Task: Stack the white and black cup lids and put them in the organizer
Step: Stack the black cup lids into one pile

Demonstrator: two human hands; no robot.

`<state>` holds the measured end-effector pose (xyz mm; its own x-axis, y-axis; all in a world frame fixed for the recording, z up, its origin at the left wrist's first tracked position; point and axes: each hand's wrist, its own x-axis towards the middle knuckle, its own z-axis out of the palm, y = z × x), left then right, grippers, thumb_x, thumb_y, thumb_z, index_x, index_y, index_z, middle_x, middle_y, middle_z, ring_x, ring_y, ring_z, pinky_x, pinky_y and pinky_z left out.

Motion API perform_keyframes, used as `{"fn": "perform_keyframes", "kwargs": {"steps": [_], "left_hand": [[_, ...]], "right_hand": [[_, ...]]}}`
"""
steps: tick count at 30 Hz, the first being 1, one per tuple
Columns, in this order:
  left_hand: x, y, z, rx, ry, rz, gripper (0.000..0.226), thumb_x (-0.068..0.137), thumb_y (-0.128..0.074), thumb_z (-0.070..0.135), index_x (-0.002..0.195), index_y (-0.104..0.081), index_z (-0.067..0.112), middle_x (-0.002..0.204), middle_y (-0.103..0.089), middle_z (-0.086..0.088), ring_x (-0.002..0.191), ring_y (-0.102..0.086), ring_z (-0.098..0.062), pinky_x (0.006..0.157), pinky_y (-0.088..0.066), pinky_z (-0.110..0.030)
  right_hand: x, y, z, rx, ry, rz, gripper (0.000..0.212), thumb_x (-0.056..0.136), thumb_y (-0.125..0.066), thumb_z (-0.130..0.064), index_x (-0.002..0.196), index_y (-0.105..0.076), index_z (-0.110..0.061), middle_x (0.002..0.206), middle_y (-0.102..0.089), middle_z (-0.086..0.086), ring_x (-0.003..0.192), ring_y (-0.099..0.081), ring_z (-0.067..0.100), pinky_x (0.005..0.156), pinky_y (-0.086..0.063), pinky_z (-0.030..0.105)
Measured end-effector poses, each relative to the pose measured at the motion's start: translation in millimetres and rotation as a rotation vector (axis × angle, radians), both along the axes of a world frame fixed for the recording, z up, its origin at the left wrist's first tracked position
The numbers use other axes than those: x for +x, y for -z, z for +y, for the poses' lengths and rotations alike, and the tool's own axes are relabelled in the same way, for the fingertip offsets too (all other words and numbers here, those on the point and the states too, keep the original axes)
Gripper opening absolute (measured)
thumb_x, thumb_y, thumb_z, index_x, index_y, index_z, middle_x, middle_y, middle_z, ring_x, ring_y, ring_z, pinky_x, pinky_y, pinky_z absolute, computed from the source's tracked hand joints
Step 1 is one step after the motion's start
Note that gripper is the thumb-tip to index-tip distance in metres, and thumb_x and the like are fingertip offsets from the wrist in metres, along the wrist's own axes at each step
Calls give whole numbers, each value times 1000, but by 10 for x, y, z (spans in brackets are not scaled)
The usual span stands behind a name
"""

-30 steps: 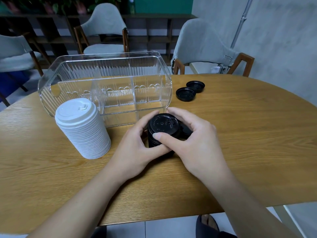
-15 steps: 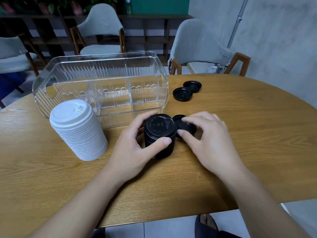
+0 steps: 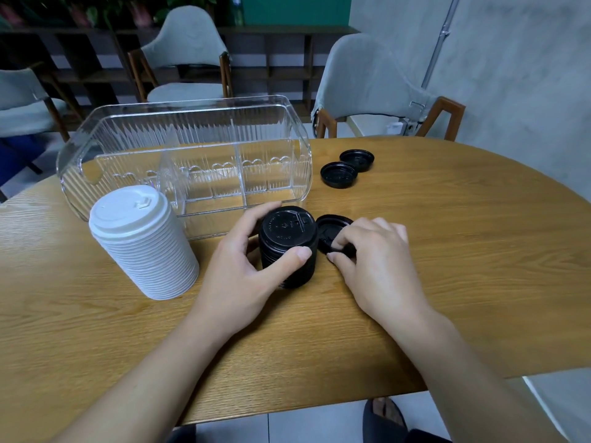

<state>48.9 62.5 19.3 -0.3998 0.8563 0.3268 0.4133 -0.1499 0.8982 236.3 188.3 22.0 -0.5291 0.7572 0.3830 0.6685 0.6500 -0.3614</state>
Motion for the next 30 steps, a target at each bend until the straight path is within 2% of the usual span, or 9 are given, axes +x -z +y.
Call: {"fn": "perform_keyframes", "kwargs": {"steps": [4, 7, 11, 14, 17, 20, 24, 27, 30], "left_hand": [[-2, -7, -3, -2, 0, 0, 69, 91, -90, 45, 152, -61, 35, 145, -73, 15, 139, -67, -16, 120, -52, -52], [-5, -12, -6, -5, -4, -1, 70, 90, -90, 45, 152, -61, 35, 145, -73, 15, 139, -67, -16, 121, -52, -52], [7, -20, -11, -10, -3, 0, 70, 90, -89, 46, 153, -61, 35, 145, -73, 15, 139, -67, -15, 121, -51, -51], [7, -27, -12, -10, 0, 8, 70, 91, -89, 45, 153, -61, 33, 144, -73, 16, 138, -67, -14, 122, -50, -50], [19, -49, -25, -9, 15, 2, 69, 92, -90, 41, 154, -60, 34, 142, -73, 17, 137, -68, -13, 121, -51, -49], [32, -50, -24, -8, 37, 0, 70, 93, -90, 38, 156, -58, 36, 145, -71, 15, 140, -65, -16, 123, -49, -50], [47, -87, -31, 29, -5, 77, 76, 92, -92, 44, 159, -57, 35, 156, -64, 15, 150, -58, -14, 126, -45, -46], [81, -160, -43, 102, -35, 134, 78, 89, -89, 42, 160, -59, 29, 158, -63, 15, 153, -54, -11, 127, -41, -33], [111, -180, -32, 164, -43, 183, 78, 88, -91, 38, 158, -61, 23, 156, -65, 11, 153, -55, -19, 127, -40, -31]], "right_hand": [[49, -44, 18, -148, 10, 156, 25, 86, -91, -41, 81, -67, -35, 87, -66, -17, 93, -56, 11, 98, -36, 35], [96, -95, 16, -187, -7, 278, 23, 88, -90, -41, 78, -72, -33, 84, -69, -14, 88, -62, 10, 94, -46, 39], [140, -181, -6, -319, -14, 416, 15, 92, -88, -34, 81, -79, -31, 85, -74, -15, 87, -69, 6, 81, -49, 22], [149, -238, -27, -433, -32, 524, 11, 96, -84, -30, 86, -82, -28, 87, -80, -13, 87, -74, 11, 86, -57, 35], [171, -354, -75, -537, -54, 731, 5, 99, -82, -23, 96, -85, -21, 92, -84, -4, 91, -79, 20, 92, -64, 45], [177, -418, -118, -636, -75, 940, 13, 101, -80, -21, 105, -83, -10, 99, -85, 8, 101, -81, 32, 101, -63, 52], [132, -437, -174, -796, -153, 1122, 25, 102, -76, -22, 115, -77, 0, 108, -83, 15, 102, -78, 27, 108, -57, 50], [84, -449, -237, -900, -234, 1199, 37, 102, -74, -22, 122, -71, 9, 115, -81, 20, 105, -73, 27, 108, -53, 50], [22, -460, -322, -963, -312, 1199, 38, 100, -74, -20, 124, -69, 9, 118, -80, 23, 108, -74, 31, 108, -54, 51]]}}
